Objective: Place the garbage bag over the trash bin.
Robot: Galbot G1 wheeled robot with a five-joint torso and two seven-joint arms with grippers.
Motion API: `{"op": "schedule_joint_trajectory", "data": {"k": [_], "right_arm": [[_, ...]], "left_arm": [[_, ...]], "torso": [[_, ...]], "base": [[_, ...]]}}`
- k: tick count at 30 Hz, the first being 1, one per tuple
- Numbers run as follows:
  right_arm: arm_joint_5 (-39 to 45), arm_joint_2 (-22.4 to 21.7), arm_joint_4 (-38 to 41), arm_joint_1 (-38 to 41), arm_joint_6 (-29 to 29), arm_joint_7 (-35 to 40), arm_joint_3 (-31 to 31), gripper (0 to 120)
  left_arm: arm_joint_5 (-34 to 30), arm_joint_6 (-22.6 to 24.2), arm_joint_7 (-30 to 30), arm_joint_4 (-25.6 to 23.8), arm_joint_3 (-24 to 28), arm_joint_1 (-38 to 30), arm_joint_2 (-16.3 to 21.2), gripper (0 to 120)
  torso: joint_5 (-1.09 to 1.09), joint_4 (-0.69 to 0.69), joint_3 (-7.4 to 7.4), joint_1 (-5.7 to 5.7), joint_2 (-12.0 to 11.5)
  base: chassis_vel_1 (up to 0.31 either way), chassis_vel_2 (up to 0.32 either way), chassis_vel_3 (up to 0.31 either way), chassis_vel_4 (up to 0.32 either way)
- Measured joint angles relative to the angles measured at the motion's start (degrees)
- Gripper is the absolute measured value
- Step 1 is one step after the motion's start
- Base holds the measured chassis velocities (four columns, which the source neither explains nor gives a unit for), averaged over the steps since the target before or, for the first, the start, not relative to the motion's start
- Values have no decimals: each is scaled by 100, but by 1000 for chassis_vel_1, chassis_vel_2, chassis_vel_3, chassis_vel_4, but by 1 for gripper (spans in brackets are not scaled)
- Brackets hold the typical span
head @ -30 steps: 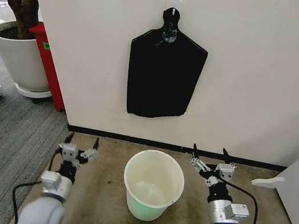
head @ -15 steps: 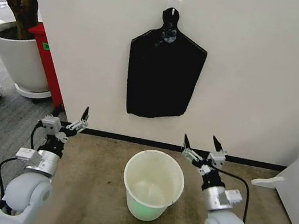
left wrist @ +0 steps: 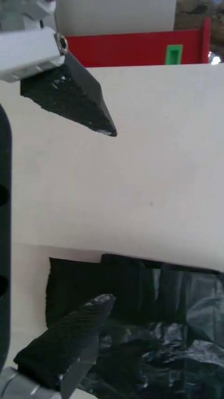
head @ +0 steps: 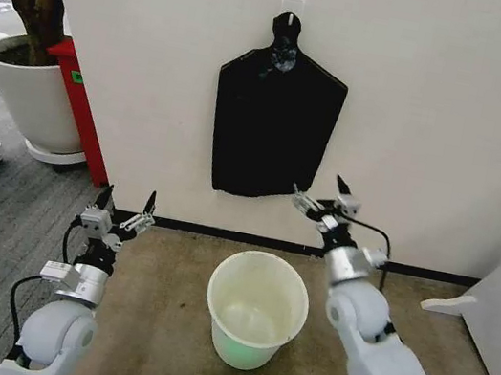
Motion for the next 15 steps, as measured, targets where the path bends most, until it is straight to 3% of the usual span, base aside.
{"op": "schedule_joint_trajectory", "data": {"k": [9, 15], "right_arm": [[1007, -89, 36, 1289, -552, 799, -654, 100], [1310, -35, -250, 1910, -619, 1004, -981, 100]], "left_arm": [[75, -74, 1, 153, -37, 44, -10, 100], [127, -90, 1, 194, -3, 46, -86, 100]], "torso": [[-1, -1, -1, 0, 0], [-1, -1, 0, 0, 0]], "base": [[0, 0, 0, 0], [0, 0, 0, 0]]}}
